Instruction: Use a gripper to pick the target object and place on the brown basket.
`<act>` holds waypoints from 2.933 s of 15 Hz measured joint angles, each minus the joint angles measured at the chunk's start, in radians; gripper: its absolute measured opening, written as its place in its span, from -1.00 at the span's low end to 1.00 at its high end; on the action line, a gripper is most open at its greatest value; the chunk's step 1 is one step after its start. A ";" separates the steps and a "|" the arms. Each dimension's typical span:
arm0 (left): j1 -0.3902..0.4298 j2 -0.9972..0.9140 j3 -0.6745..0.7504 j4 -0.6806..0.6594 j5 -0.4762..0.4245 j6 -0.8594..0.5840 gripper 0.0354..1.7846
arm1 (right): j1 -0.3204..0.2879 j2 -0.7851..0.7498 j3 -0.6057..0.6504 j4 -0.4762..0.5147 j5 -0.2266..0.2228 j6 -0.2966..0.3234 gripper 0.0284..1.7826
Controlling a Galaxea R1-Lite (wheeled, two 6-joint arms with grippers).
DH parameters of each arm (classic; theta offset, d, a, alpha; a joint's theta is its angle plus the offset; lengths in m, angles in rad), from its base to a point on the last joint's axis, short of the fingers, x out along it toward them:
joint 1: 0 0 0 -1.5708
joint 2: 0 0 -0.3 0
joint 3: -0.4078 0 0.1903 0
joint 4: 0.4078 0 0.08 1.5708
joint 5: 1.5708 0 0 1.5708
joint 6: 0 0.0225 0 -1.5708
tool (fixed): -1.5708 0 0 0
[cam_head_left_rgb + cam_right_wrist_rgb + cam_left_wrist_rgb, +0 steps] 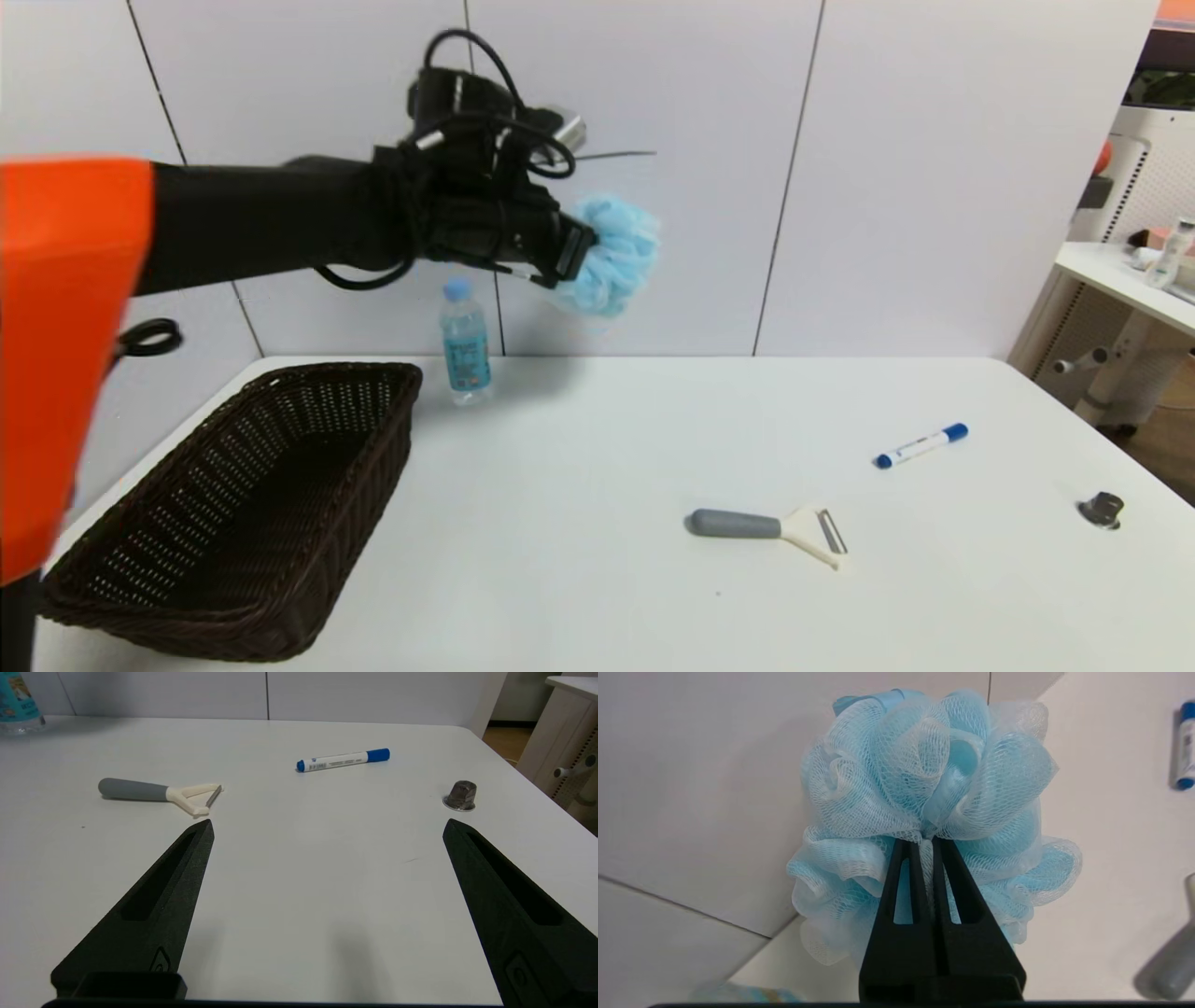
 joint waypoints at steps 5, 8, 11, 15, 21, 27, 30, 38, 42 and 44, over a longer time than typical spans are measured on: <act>0.043 -0.337 0.213 -0.023 0.016 -0.023 -0.95 | 0.000 0.000 0.000 0.000 0.000 0.000 0.90; 0.106 -0.539 0.441 -0.030 0.090 -0.037 -0.95 | 0.000 0.000 0.000 0.000 0.000 0.000 0.90; 0.241 -0.707 0.679 -0.031 0.141 -0.030 -0.95 | 0.000 0.000 0.000 0.000 0.000 0.000 0.90; 0.402 -0.816 0.894 -0.030 0.150 -0.027 -0.95 | 0.000 0.000 0.000 0.000 0.000 0.000 0.90; 0.457 -0.786 1.001 -0.029 0.150 -0.034 -0.35 | 0.000 0.000 0.000 0.000 0.000 0.000 0.90; 0.458 -0.811 1.035 0.005 0.148 -0.032 0.33 | 0.000 0.000 0.000 0.000 0.000 0.000 0.90; 0.459 -0.917 1.109 0.039 0.148 -0.027 0.52 | 0.000 0.000 0.000 0.000 0.000 0.000 0.90; 0.458 -1.520 1.570 -0.015 0.130 -0.019 0.77 | 0.000 0.000 0.000 0.000 0.000 0.000 0.90; 0.468 -1.845 1.816 -0.081 0.136 -0.034 0.82 | 0.000 0.000 0.000 0.000 0.000 0.000 0.90; 0.476 -1.984 1.878 -0.093 0.149 -0.050 0.84 | 0.000 0.000 0.000 0.000 0.000 0.000 0.90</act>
